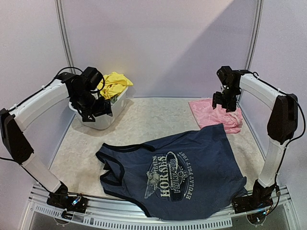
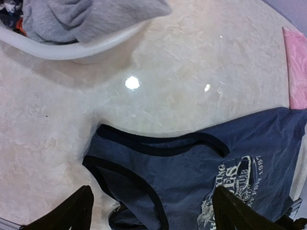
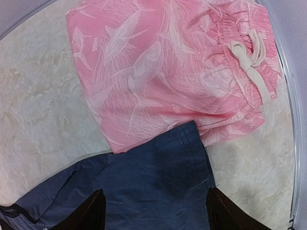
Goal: Fold and stack the mixed laundry pile
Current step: Flatten out the crumpled tank top at the center of the board, then move the flattened tank top to the center of the board.
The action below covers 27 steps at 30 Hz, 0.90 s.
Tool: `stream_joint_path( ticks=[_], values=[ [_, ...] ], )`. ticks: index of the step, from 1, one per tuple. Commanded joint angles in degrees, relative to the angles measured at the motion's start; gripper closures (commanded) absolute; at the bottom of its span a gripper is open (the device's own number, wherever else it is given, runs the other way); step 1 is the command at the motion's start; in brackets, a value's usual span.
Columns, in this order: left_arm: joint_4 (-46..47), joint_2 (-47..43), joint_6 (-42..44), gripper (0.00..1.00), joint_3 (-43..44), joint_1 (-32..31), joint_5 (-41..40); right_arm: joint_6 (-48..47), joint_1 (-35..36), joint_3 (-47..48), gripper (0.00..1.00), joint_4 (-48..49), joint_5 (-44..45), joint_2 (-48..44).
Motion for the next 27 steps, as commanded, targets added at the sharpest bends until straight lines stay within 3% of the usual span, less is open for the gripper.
stream_joint_path(
  ticks=[1,6,11,22,27],
  values=[
    [0.2,0.2,10.9,0.18,1.1,-9.0,-4.4,-2.1,-0.3,-4.5,0.28,-2.0,0.9,-5.1],
    [7.4,1.5,18.7,0.21,-1.6,-19.2,-9.7,-2.2,-0.3,-11.9,0.29,-0.8,-4.2,-13.7],
    [12.9,7.6,25.1,0.24,0.2,-23.6,-8.6,-1.9,-0.3,-20.0,0.29,-1.5,-7.0,-23.0],
    [4.1,29.4,39.7,0.42,17.7,-26.3,-3.1,3.9,-0.3,-29.6,0.29,-7.3,-10.4,-40.3],
    [-0.1,35.2,42.9,0.45,20.8,-26.4,-4.5,5.9,-0.3,-30.8,0.29,-9.9,-10.3,-43.7]
  ],
)
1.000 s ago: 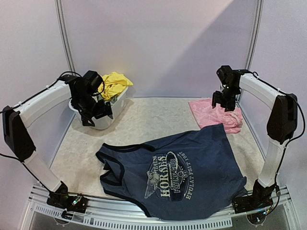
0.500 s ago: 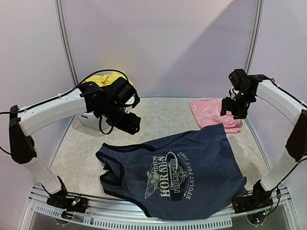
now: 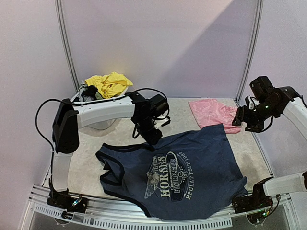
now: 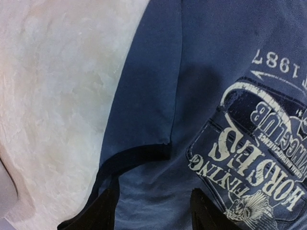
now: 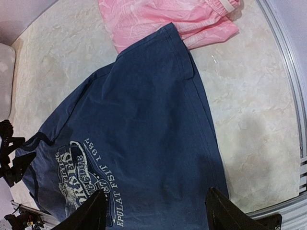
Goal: Fold and stack the mixed laundry pile
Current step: Move the flattened tank top to the center of the board.
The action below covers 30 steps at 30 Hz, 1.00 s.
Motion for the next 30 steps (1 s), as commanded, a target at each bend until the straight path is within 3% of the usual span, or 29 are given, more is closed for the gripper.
stream_joint_path(
  ticks=[1,22,23,27,30],
  values=[
    [-5.4,3.8,5.3,0.47,2.2,-0.8,0.1,2.9,-0.3,-1.4,0.29,-3.5,-0.7,-2.6],
    [0.4,12.1,8.3,0.54,4.7,-1.2,-4.1,6.6,-0.2,-1.8,0.29,-6.7,-0.5,-6.4],
    [0.4,12.3,8.6,0.59,4.9,-1.1,-4.1,6.5,-0.3,-1.9,0.29,-6.6,-0.5,-6.2],
    [-0.2,13.0,9.4,0.99,6.2,-1.1,-4.5,6.5,-0.3,-2.1,0.29,-6.1,-0.4,-5.9],
    [-0.3,12.9,10.3,1.00,6.5,-1.0,-5.1,6.6,-0.3,-2.3,0.29,-5.6,-0.2,-5.5]
  ],
)
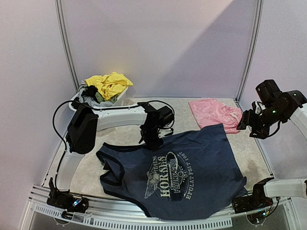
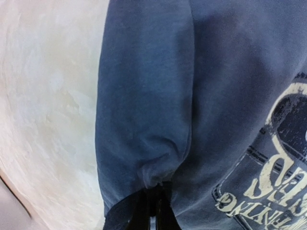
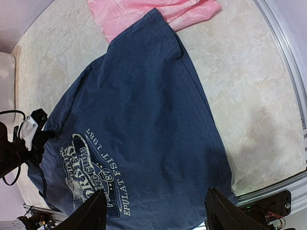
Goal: Fold and stack the mixed laundry pile
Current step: Move the flattened tank top to the center of the board.
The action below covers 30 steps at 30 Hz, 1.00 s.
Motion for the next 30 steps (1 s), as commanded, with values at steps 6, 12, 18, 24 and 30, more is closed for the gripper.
stream_joint_path(
  ticks=[6,12,18,24,30],
  values=[
    [-2.3,1.2,1.6,1.00,5.9,1.9,-4.8,-0.3,-0.3,-0.5,0.29,1.9,-0.3,2.5],
    [-2.9,3.0,-2.7,1.00,14.8,8.9,-7.1,-2.0,-0.3,2.1,0.29,2.0,-1.7,6.3],
    [-1.6,9.4,-3.4,1.00,21.3,13.1,-6.1,-4.5,-0.3,6.3,0.29,0.5,-2.4,10.7],
    [-1.1,13.2,-5.4,0.96,26.4,16.9,-7.8,-4.5,-0.3,8.8,0.29,0.5,-4.2,13.3],
    [-3.4,10.8,-10.5,0.49,30.5,17.1,-10.9,-5.0,-0.2,9.4,0.30,1.4,-5.8,15.4]
  ],
)
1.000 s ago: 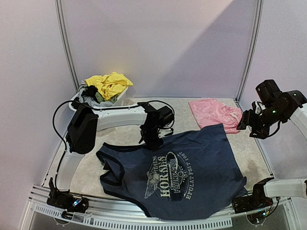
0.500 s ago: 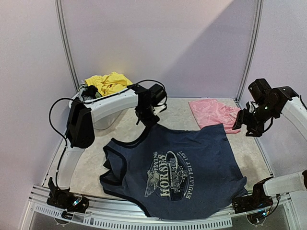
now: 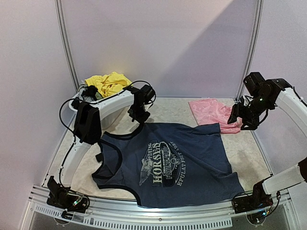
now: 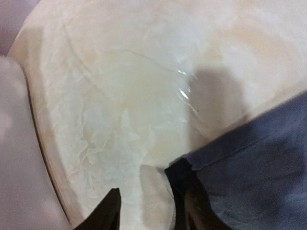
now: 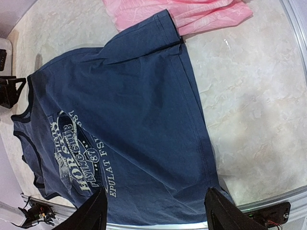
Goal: Fold and stack the mixed laundry pile
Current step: Move the flattened tank top to the center of the board, then smooth out the flattened tank top at the center of the board.
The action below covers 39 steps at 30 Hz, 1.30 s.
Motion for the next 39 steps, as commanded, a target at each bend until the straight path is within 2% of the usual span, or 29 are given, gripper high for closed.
stream_joint_path(
  ticks=[1,4,6,14,20,24,29,39],
  values=[
    [-2.5,-5.7,-5.4,0.43,4.6,0.1,-4.0,-1.3,-0.1,1.6,0.30,0.8,-1.9,2.2],
    [-3.6,-13.3,-8.4,0.24,0.3,-0.8,-5.0,-1.9,0.5,1.8,0.30,2.8,-2.3,3.9],
    [-3.8,-19.6,-10.8,0.20,-5.6,-0.9,-3.9,-2.2,1.6,2.2,0.33,4.3,-2.1,5.6],
    [1.6,-43.5,-21.9,0.42,-41.3,-1.3,10.8,-2.0,3.8,4.2,0.56,16.2,-3.6,17.7],
    [6.3,-55.1,-29.8,0.48,-62.1,-1.1,16.6,-3.2,3.8,11.9,0.71,20.2,-5.4,32.7],
    [8.9,-57.6,-33.7,0.51,-71.5,-0.9,18.0,-4.2,3.8,17.9,0.74,19.6,-5.7,41.6],
    [13.1,-58.0,-36.8,0.52,-78.6,-0.8,18.3,-5.2,1.5,21.2,0.75,20.3,-6.1,47.7],
    [15.9,-53.2,-40.1,0.54,-81.4,-0.8,18.0,-9.7,-4.5,24.1,0.75,18.1,-6.4,53.0]
  ],
)
